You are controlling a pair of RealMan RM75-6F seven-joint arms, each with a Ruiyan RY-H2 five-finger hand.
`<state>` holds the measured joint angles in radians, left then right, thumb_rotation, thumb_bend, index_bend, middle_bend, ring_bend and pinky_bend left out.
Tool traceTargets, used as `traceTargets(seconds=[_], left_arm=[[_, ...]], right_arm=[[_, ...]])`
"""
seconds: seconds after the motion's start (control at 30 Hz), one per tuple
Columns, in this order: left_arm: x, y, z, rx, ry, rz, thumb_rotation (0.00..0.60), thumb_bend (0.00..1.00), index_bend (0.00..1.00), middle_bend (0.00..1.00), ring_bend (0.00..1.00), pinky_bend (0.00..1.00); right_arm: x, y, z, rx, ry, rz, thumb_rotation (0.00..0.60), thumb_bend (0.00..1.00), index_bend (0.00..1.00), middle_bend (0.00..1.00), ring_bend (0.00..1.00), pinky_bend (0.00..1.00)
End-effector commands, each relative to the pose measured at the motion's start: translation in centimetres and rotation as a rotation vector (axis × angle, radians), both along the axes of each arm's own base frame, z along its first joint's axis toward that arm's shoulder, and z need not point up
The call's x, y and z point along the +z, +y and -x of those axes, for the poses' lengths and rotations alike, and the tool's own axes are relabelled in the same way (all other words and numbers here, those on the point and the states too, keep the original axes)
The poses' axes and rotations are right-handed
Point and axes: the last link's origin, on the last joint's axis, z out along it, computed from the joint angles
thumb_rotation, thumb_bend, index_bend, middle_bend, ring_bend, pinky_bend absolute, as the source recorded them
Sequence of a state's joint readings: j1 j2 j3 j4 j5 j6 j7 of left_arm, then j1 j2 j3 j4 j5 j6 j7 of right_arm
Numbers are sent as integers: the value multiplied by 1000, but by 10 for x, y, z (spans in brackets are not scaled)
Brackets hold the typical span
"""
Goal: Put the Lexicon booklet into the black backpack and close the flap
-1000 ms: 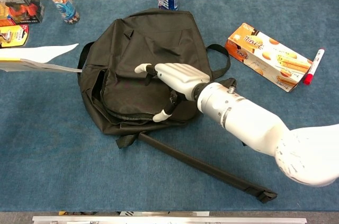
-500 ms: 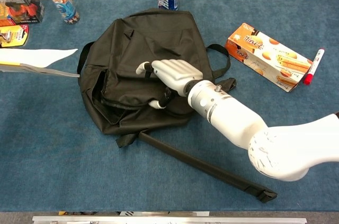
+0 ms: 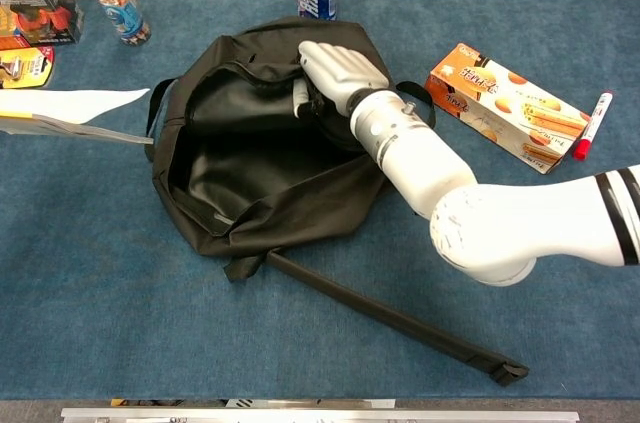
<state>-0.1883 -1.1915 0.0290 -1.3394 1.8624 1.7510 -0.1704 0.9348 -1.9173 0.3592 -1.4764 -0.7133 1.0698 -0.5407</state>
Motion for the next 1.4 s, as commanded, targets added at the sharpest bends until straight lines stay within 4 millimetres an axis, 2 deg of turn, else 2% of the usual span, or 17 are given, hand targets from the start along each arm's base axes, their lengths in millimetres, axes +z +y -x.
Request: traceTargets(seconds=[0.03,0.4,1.0,1.4], left_arm=[[2,1,-2,-18,-5,5,600,389,661,502,388,368],[3,8,-11,-70,-34,27,600,389,664,507,388,367],[-19,21,-43,-157,-84,93,600,389,666,507,388,368],[-38,31,-54,-167,-89,130,600,389,666,507,387,367]], right_arm=[[2,-8,-11,-38,-66,31,600,969,730,629,655,888],[4,-18,-56,-161,-330,42,600,991,742,641,678,915],[17,-22,-120,-203,-598,67,600,992,742,641,687,923],[19,-26,-126,-251,-667,55,600,992,742,641,687,923]])
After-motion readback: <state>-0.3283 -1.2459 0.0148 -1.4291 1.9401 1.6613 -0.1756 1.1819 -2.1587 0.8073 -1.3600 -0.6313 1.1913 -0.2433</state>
